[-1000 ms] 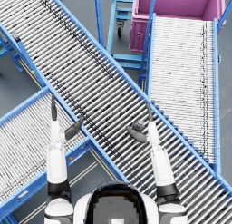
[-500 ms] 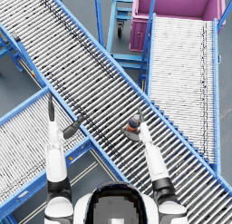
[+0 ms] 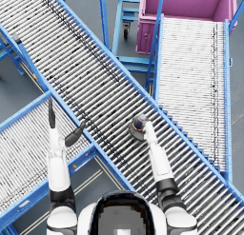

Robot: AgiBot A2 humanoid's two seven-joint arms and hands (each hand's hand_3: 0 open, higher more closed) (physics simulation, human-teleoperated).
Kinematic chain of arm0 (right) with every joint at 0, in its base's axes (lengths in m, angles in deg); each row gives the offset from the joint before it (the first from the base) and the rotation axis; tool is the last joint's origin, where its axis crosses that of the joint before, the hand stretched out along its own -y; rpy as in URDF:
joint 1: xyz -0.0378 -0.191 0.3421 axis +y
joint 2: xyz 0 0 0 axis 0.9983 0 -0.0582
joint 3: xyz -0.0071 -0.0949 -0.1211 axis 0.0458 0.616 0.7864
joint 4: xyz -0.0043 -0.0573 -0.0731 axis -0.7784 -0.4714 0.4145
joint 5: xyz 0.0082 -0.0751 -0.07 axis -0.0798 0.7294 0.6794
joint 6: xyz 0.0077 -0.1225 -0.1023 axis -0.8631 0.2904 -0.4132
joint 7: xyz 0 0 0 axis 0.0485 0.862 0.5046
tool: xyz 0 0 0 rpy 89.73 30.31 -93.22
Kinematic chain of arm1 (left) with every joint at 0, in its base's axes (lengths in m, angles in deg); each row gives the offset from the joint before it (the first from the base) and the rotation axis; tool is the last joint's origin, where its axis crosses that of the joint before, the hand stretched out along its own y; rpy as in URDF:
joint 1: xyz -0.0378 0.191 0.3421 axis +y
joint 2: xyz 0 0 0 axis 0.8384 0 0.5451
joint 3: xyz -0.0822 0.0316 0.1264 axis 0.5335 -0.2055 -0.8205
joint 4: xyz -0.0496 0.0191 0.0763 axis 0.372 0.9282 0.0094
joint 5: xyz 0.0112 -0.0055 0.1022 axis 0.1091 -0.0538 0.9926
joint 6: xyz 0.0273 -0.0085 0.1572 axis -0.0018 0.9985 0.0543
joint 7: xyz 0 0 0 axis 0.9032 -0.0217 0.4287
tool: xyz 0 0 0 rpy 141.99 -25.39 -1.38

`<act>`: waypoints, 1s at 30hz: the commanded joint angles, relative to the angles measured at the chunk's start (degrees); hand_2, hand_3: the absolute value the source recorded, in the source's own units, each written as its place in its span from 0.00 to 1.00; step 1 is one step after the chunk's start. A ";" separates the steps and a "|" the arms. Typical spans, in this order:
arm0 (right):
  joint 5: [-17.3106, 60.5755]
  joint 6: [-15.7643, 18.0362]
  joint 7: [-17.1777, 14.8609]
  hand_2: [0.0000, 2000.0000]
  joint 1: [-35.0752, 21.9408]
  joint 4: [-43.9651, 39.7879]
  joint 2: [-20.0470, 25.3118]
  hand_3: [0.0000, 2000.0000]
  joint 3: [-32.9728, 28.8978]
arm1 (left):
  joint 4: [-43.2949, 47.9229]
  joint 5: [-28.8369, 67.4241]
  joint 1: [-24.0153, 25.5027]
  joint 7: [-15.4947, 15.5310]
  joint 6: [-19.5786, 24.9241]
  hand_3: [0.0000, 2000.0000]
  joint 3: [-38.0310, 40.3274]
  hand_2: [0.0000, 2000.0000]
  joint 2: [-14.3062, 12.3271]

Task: Pick up the oil and place it on the left assembly line, put the cola on the right, and keep Sprite still

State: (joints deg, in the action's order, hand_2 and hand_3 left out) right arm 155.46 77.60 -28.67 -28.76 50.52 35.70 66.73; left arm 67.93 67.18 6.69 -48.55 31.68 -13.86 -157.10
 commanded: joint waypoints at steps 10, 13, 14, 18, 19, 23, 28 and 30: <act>-0.08 6.10 -0.08 1.00 -17.19 11.79 -1.26 1.00 -23.19 | 2.00 0.00 -1.73 0.00 0.00 0.00 -0.87 0.00 -0.04; -0.10 5.53 -0.12 1.00 -20.56 4.17 -2.77 1.00 -27.72 | 2.32 0.00 -2.00 0.00 0.00 0.00 -1.01 0.00 -0.10; -0.10 5.42 -0.17 1.00 -22.09 -0.08 -3.45 1.00 -29.51 | 1.96 0.00 -1.12 0.00 0.00 0.00 -0.86 0.00 -0.20; -0.11 2.73 -0.15 0.00 -29.82 -15.10 -6.41 0.67 -33.66 | 2.21 0.00 -1.38 0.00 0.00 0.00 -1.11 0.00 -0.26; -0.11 1.32 -0.17 0.00 -32.80 -20.53 -7.68 0.51 -34.96 | 2.24 0.00 -1.43 0.00 0.00 0.00 -1.15 0.00 -0.27; -0.15 -1.28 -0.19 0.00 -40.29 -26.12 -11.26 0.00 -37.37 | 2.54 0.00 -1.55 0.00 0.00 0.00 -0.81 0.00 -0.34; -0.18 -2.03 -0.20 0.00 -32.73 -4.41 -8.90 0.00 -36.91 | 3.42 -0.01 -2.03 0.00 0.00 0.00 -0.86 0.00 -0.37; -0.19 -2.12 -0.20 0.00 -28.32 5.64 -7.57 0.00 -34.56 | 3.20 -0.01 -2.40 0.00 0.00 0.00 -1.14 0.00 -0.38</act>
State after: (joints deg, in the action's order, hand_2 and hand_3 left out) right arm 155.27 75.46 -28.87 -59.86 45.23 27.08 30.27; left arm 71.12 67.18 5.22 -48.55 31.68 -14.66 -157.59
